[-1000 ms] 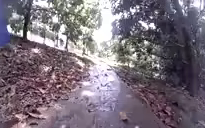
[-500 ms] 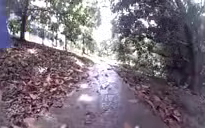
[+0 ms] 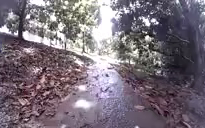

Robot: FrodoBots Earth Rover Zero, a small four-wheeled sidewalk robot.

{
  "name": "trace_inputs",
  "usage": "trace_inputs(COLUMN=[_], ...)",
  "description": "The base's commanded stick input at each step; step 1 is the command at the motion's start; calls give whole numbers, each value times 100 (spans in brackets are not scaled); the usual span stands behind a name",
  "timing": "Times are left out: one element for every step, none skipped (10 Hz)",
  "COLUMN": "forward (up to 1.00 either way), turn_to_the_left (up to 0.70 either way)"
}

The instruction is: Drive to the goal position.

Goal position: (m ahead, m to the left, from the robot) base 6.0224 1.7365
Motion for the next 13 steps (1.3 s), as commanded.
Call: trace_inputs(forward=[50,50,50,50,50,50,50,50,50,50,50,50,50], turn_to_the_left=[2,0,0,0,0,0,0,0,0,0,0,0,0])
